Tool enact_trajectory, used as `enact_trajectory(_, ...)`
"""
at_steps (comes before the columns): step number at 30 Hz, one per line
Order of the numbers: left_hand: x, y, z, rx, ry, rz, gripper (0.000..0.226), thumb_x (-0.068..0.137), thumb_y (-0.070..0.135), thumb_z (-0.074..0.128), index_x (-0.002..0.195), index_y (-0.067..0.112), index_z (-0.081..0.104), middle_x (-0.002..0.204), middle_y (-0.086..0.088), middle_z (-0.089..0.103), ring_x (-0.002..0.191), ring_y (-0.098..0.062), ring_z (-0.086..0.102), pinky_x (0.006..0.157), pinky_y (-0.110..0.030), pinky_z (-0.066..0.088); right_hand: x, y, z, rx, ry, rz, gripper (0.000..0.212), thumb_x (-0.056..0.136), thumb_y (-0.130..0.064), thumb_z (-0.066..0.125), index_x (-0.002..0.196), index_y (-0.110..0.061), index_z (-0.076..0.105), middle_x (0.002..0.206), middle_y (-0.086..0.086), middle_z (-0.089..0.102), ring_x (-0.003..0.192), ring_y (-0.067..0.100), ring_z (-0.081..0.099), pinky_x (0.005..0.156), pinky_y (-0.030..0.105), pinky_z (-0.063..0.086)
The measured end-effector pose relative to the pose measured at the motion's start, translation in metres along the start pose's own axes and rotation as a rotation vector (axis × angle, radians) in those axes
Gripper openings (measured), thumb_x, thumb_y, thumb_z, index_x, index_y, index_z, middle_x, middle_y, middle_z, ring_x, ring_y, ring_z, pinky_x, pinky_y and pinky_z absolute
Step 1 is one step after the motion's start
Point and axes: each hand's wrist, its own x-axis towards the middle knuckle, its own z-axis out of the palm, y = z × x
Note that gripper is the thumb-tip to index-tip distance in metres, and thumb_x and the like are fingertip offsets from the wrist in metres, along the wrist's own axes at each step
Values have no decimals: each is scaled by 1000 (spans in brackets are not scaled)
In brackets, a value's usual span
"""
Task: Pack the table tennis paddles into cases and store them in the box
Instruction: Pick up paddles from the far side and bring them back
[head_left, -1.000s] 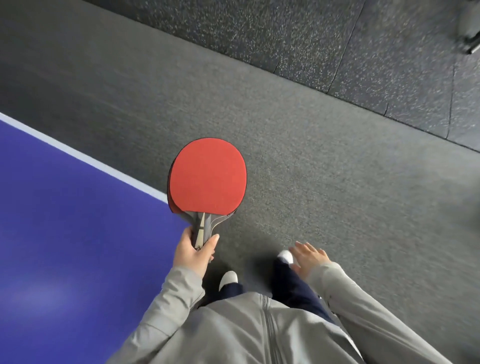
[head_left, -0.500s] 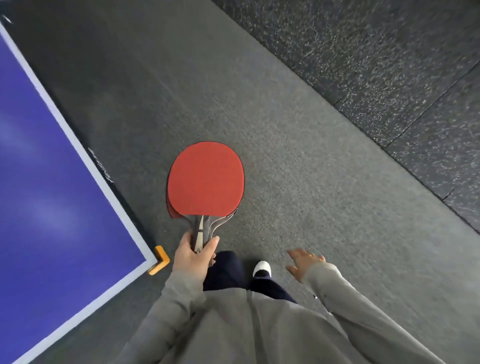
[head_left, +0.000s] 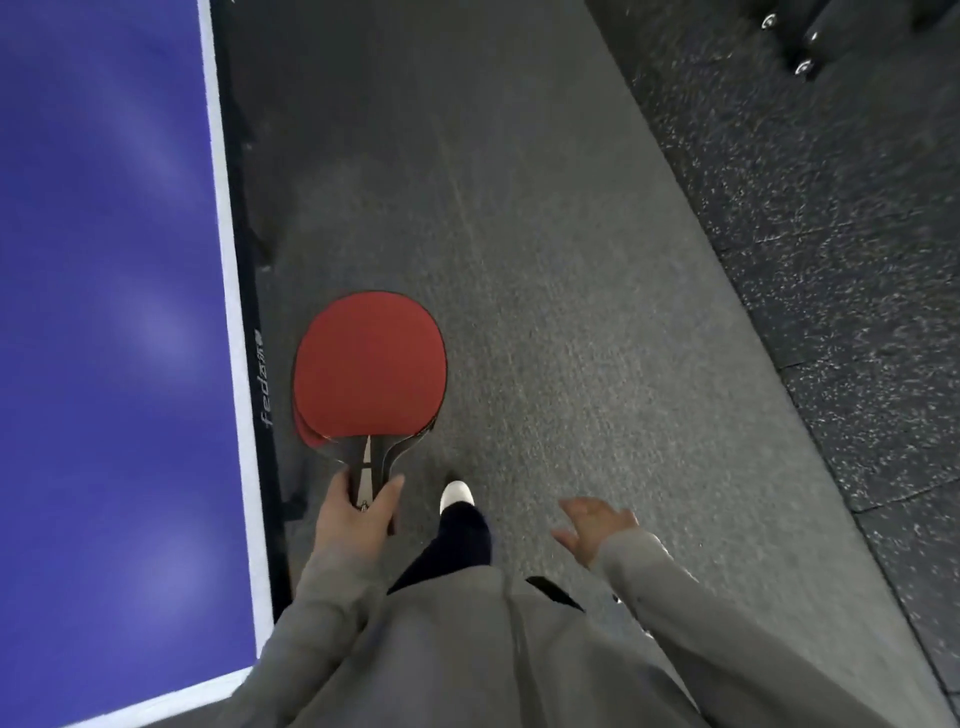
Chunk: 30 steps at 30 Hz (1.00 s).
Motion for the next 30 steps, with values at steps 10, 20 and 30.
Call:
enact_trajectory(10,94,110,43,-68,67,0,19,79,31,71,83,30,52,69,3,61,67,-15,59,60,-25,42,89,-13,-167,99,90,-77,55,96,-50,38,145,-24,31,152,2,32,136,23,36,111,35,30)
enact_trajectory(20,197,214,107,-75,259,-131,32,78,31,73,98,9,59,71,-3,62,66,-20,58,64,-32,47,205,16,-334,0,31,-172,57,97,-48,35,148,-24,24,154,3,28,138,26,33,112,39,28)
enact_trajectory(30,294,311,134,-149,354,-166,59,74,37,75,117,4,53,96,-22,67,91,-39,64,84,-50,53,310,25,-493,-182,22,-238,59,99,-49,32,150,-24,17,158,1,17,143,26,24,114,38,26)
